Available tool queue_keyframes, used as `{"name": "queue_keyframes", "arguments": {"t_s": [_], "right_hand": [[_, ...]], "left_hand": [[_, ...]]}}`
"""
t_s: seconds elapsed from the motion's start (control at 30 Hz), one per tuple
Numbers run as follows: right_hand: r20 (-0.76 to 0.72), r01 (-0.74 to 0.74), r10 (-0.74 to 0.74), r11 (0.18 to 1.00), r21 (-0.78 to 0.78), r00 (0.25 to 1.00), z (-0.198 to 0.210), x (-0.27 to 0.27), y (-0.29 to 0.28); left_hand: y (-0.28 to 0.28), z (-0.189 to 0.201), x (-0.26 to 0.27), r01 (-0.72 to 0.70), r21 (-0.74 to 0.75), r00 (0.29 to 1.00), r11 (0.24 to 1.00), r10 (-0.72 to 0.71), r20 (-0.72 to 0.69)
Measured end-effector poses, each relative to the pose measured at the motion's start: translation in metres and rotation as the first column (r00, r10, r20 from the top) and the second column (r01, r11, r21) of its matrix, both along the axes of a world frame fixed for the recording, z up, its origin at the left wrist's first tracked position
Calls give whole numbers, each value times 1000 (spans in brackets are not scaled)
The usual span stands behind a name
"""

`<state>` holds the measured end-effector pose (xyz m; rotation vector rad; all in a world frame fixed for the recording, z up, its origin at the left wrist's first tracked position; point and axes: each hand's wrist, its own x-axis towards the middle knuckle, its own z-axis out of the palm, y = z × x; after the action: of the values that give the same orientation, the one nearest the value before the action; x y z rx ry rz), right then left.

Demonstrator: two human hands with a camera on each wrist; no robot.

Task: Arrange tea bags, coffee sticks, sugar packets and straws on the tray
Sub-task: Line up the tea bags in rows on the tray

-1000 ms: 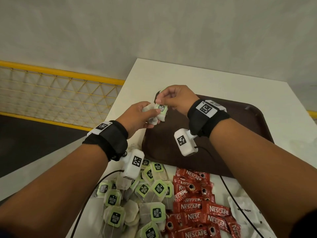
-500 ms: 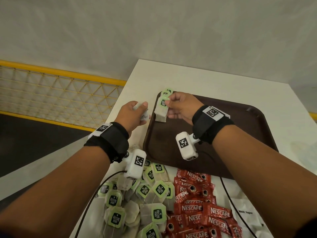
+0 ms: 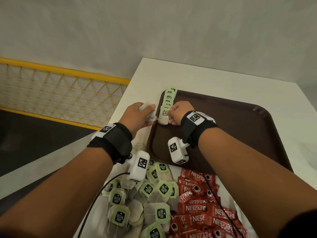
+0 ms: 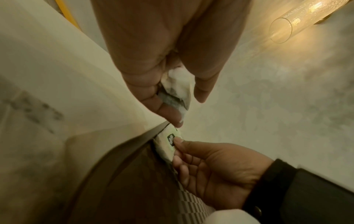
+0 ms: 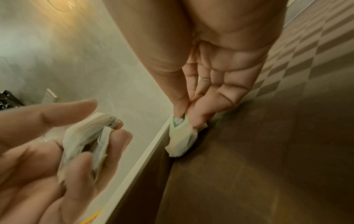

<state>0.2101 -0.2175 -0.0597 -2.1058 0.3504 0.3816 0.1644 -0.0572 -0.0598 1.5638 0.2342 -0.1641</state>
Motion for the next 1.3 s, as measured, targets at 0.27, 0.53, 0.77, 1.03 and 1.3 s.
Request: {"name": "queue_keyframes", "arguments": {"t_s": [0.27,0.53,0.77,1.03,1.3], "right_hand": [[-44,-39,33,986,-165,999,-5,11,3],[158,-287,278,957,40,948,38,-10,-5],[224,-238,208,964,117,952,42,-14,-5],[350,-203,149,971,123,925,43,-26,0],[370,-446,427,894,-36,825,45,-44,5]], "left_hand": [[6,1,-5,-98,-244,988,965,65,-141],[-1,1,-7,68,-91,997,994,-71,-30],[-2,2,-4,45,51,999,998,-46,16],[2,20,-1,-29,66,989,997,39,-145],[-2,25,-6,-14,-171,977,985,-24,-214]]}}
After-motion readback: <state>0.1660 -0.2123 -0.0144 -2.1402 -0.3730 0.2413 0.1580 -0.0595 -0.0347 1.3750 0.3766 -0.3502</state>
